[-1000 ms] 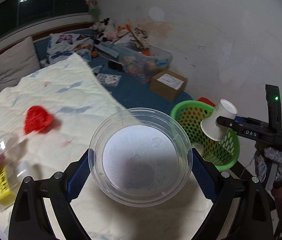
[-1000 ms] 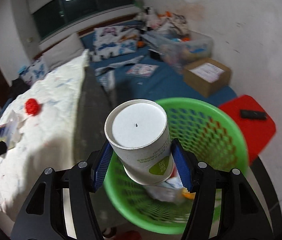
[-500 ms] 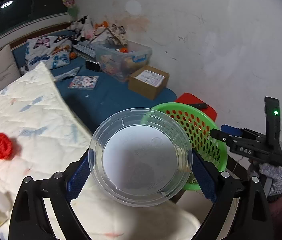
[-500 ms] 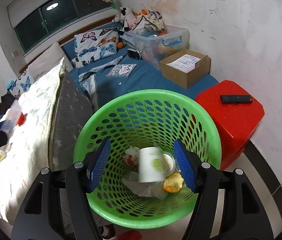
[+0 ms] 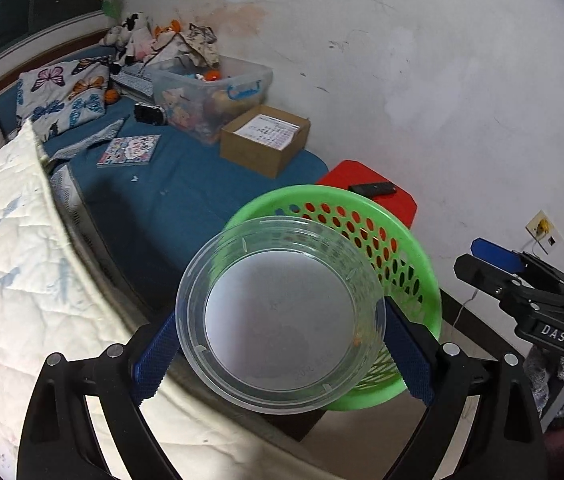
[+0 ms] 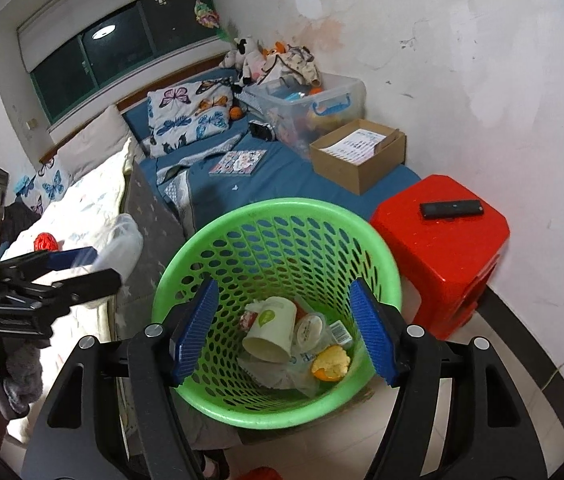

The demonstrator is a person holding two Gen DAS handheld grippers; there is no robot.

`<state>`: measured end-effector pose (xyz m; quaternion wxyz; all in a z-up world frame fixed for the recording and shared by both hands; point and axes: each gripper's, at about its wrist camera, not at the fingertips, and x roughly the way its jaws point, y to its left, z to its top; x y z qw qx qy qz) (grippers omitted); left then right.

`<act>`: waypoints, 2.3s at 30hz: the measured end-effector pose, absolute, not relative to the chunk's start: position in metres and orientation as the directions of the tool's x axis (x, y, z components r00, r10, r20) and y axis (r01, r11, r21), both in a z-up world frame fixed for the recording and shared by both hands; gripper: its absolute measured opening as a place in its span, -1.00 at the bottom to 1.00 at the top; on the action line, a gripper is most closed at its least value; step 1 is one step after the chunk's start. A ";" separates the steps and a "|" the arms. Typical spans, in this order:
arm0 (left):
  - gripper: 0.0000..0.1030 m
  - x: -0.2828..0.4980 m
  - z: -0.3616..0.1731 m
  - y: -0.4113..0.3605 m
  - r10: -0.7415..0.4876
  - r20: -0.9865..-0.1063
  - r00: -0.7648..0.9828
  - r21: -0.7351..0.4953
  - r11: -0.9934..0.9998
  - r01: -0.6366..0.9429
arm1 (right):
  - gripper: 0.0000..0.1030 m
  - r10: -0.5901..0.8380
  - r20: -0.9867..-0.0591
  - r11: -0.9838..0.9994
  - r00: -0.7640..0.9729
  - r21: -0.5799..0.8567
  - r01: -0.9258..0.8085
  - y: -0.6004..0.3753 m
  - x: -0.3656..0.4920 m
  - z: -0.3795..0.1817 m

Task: Collect trash
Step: 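Drop the paper cup and clear bowl into the green basket by opening both tools, then move both tools back over the mattress, then grasp the red mesh ball with the right tool while the left tool grasps the pink wrapper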

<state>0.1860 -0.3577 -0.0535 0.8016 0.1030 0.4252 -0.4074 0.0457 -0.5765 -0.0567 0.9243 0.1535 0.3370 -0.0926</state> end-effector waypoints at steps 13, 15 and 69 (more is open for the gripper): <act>0.81 0.180 -0.053 -0.359 -0.630 -0.733 0.255 -0.261 0.608 0.750 | 0.34 -0.068 -0.637 0.930 0.768 0.237 0.280 -0.575 0.037 -0.051; 0.81 0.179 -0.052 -0.354 -0.632 -0.731 0.257 -0.266 0.611 0.746 | 0.34 -0.064 -0.636 0.932 0.769 0.238 0.274 -0.573 0.038 -0.050; 0.81 0.196 -0.026 0.054 -0.134 -0.676 0.725 -0.242 0.969 -0.046 | 0.36 0.464 -0.661 0.875 0.590 0.241 -0.420 -0.273 0.244 -0.034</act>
